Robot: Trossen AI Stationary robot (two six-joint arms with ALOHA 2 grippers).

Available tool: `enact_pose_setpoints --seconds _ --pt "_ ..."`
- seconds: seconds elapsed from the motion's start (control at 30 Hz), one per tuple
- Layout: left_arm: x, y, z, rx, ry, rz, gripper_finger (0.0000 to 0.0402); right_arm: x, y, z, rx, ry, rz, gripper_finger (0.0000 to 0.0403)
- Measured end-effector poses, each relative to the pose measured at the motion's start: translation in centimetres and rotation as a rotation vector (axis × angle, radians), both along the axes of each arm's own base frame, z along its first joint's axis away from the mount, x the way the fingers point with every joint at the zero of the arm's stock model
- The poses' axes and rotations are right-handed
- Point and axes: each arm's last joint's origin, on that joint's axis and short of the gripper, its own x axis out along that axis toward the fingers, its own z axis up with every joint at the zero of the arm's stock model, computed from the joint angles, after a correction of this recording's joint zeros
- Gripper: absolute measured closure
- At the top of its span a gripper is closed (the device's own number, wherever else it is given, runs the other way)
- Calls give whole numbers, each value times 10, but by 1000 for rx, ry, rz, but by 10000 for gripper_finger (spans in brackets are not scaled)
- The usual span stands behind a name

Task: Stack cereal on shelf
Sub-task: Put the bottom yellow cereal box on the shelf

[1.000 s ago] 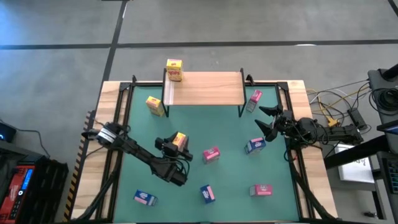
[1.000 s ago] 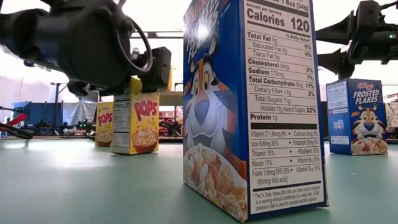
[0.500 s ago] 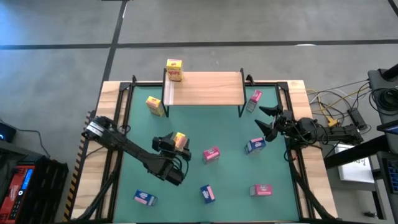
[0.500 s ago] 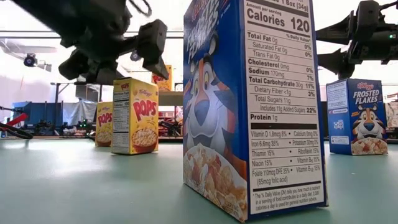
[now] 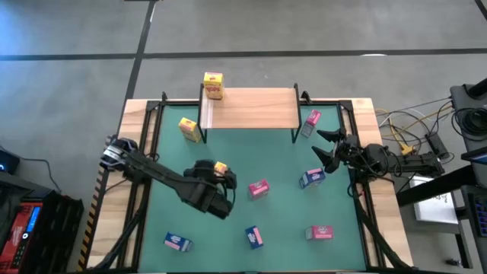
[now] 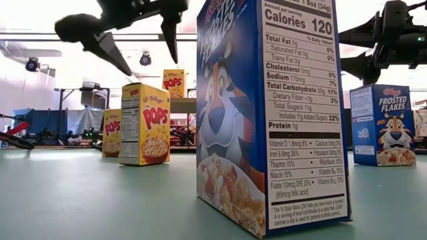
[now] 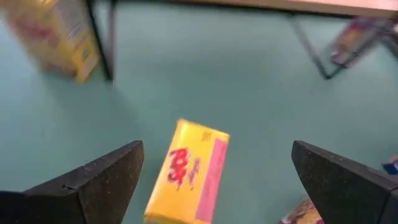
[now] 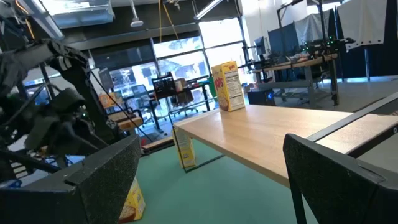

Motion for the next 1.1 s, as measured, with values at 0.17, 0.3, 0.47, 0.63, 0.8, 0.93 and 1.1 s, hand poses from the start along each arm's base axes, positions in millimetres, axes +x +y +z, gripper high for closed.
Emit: enact_pose_setpoints --seconds 0.17,0.3,0.47,0.63,0.8,0.93,1.1 --pt "6 10 19 -152 -81 158 10 0 0 0 0 0 0 19" --pt "8 17 29 -319 -149 350 10 0 0 0 0 0 0 19" --pt "11 28 29 -594 -204 722 10 0 0 0 0 0 0 19" --pt "14 40 29 -599 -247 809 10 0 0 0 0 -1 0 19" --pt "19 60 29 -624 -264 873 10 0 0 0 0 0 0 19" --pt "24 74 26 -672 -261 933 10 0 0 0 0 0 0 19" --pt "29 84 18 -717 -234 976 10 0 0 0 0 0 0 19"
